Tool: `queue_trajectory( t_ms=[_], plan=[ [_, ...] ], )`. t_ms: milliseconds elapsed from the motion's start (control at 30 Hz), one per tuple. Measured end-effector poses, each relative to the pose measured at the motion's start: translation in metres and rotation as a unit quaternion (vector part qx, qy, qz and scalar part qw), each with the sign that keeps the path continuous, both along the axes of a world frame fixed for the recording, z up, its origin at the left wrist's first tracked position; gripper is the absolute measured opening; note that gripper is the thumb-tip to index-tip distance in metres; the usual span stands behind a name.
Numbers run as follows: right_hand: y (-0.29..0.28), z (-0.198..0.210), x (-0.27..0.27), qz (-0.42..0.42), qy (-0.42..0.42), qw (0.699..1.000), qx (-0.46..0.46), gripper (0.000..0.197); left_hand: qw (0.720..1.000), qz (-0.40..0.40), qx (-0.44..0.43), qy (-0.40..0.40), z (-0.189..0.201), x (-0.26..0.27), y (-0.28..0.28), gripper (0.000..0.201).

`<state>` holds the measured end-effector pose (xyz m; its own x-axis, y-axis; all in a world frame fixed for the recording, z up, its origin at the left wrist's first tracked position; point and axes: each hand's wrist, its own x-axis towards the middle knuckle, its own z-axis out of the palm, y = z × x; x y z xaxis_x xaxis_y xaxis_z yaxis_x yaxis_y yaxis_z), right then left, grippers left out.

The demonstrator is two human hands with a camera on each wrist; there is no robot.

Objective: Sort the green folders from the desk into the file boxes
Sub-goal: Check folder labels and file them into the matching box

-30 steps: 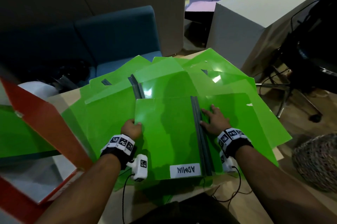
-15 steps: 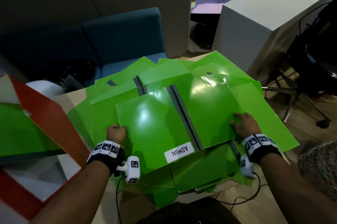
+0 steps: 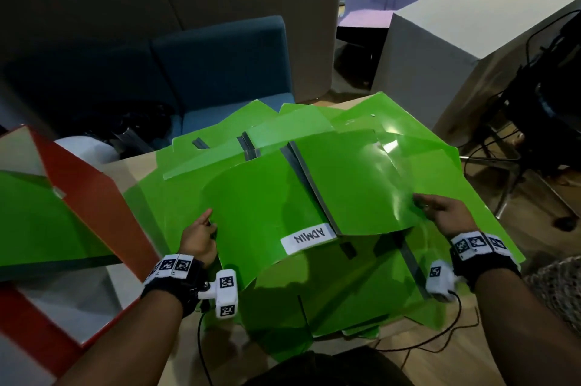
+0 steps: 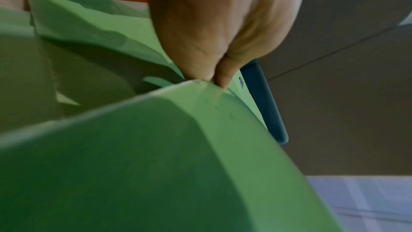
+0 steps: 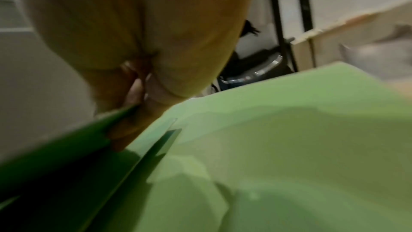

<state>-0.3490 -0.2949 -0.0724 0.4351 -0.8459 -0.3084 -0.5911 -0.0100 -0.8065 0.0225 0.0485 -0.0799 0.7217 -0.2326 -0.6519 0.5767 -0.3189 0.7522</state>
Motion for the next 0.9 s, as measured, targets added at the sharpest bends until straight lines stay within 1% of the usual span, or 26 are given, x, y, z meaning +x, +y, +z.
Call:
queue_trajectory(
  t_ms=[33,67,100,133,200,233,267,333,367,433,467,533,600,633,700,800,833,900],
  plan=[
    [0.002,0.000,-0.001,-0.035,-0.079,0.996,0.039,0.029,1.000,-0.002,-0.004,0.001,0.004,0.000,0.000,0.049],
    [0.004,0.000,-0.001,-0.064,-0.139,0.986,0.071,0.024,1.000,0.000,-0.006,0.003,0.006,0.000,-0.001,0.049],
    [0.008,0.003,0.000,-0.081,-0.195,0.972,0.100,0.038,1.000,-0.004,-0.015,0.008,0.010,-0.002,-0.003,0.049],
    [0.010,0.006,0.001,-0.077,-0.222,0.966,0.110,0.043,1.000,-0.007,-0.021,0.014,0.014,-0.004,-0.006,0.049],
    [0.014,0.015,0.009,-0.050,-0.254,0.962,0.088,0.034,0.999,-0.020,-0.028,0.013,0.020,-0.010,-0.014,0.049],
    [0.015,0.017,0.015,-0.035,-0.253,0.965,0.067,0.036,0.999,-0.025,-0.034,0.009,0.024,-0.013,-0.019,0.049],
    [0.014,0.018,0.021,-0.014,-0.232,0.972,0.035,0.040,0.999,-0.031,-0.043,0.005,0.028,-0.017,-0.025,0.049],
    [0.015,0.025,0.036,0.010,-0.192,0.981,-0.013,0.043,0.997,-0.063,-0.045,-0.007,0.038,-0.027,-0.036,0.050],
    [0.017,0.028,0.044,0.013,-0.178,0.983,-0.036,0.041,0.995,-0.083,-0.043,-0.013,0.042,-0.031,-0.042,0.051],
    [0.023,0.034,0.059,0.020,-0.164,0.982,-0.093,0.031,0.992,-0.119,-0.037,-0.020,0.045,-0.037,-0.051,0.054],
    [0.027,0.037,0.066,0.021,-0.171,0.980,-0.104,0.025,0.990,-0.135,-0.030,-0.027,0.044,-0.037,-0.054,0.056],
    [0.034,0.039,0.076,0.024,-0.199,0.976,-0.084,0.021,0.983,-0.176,-0.009,-0.054,0.048,-0.042,-0.059,0.062],
    [0.041,0.038,0.084,0.030,-0.213,0.974,-0.070,0.023,0.968,-0.236,0.002,-0.081,0.051,-0.046,-0.062,0.071],
    [0.046,0.039,0.088,0.038,-0.216,0.973,-0.066,0.024,0.961,-0.259,0.006,-0.096,0.054,-0.049,-0.064,0.071],
    [0.056,0.042,0.096,0.056,-0.221,0.972,-0.063,0.026,0.953,-0.279,-0.026,-0.116,0.062,-0.056,-0.071,0.075],
    [0.071,0.049,0.110,0.079,-0.229,0.969,-0.055,0.025,0.943,-0.297,-0.079,-0.128,0.080,-0.068,-0.082,0.106],
    [0.076,0.053,0.115,0.085,-0.236,0.966,-0.057,0.023,0.937,-0.307,-0.096,-0.139,0.088,-0.073,-0.085,0.108],
    [0.087,0.064,0.126,0.096,-0.260,0.959,-0.059,0.021,0.928,-0.314,-0.123,-0.159,0.096,-0.078,-0.093,0.101]
  ],
)
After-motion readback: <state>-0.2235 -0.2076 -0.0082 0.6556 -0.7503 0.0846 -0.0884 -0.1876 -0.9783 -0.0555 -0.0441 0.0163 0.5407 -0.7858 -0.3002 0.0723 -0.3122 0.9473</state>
